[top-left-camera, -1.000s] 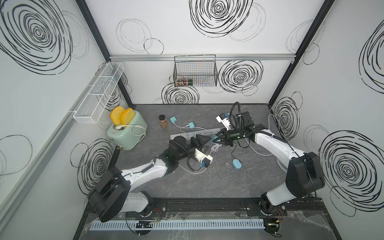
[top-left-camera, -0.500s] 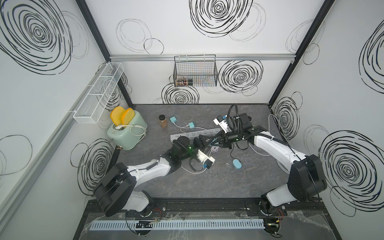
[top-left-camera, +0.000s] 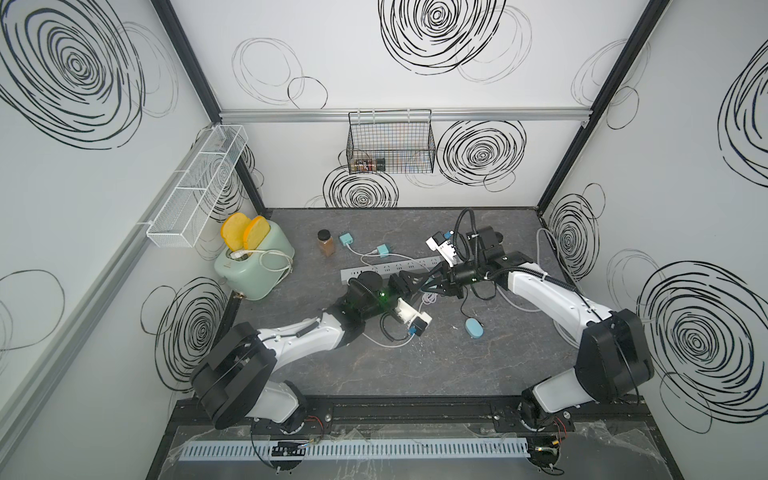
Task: Charge the bluetooth headset
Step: Pick up the plug from the center of the board.
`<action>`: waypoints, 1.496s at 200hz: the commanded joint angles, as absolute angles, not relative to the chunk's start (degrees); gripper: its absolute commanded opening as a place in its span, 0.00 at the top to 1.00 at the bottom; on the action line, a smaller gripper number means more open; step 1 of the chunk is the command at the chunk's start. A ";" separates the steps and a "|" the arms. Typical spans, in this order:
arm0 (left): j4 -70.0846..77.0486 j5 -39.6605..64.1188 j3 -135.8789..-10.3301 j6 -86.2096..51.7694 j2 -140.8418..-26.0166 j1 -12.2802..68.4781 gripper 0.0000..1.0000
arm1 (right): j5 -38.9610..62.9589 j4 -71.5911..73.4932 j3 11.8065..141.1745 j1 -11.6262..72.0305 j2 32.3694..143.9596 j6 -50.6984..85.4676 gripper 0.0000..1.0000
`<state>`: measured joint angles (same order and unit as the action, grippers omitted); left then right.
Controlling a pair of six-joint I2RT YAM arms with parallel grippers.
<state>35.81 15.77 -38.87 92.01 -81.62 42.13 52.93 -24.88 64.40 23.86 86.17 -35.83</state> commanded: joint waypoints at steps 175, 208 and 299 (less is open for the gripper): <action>39.17 6.73 -39.44 40.85 -82.61 41.75 0.73 | 51.49 13.18 43.39 14.80 66.04 12.86 0.52; 38.98 2.97 -38.31 27.20 -79.63 42.49 0.74 | 45.63 14.18 41.11 17.85 63.72 21.86 0.52; 36.77 -2.07 -39.60 15.48 -78.60 44.55 0.75 | 34.89 14.46 38.05 25.65 57.98 38.48 0.52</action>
<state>33.23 -1.37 -38.57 20.25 -79.92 43.88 39.05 14.13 38.22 24.88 58.41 33.41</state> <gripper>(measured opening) 0.463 0.468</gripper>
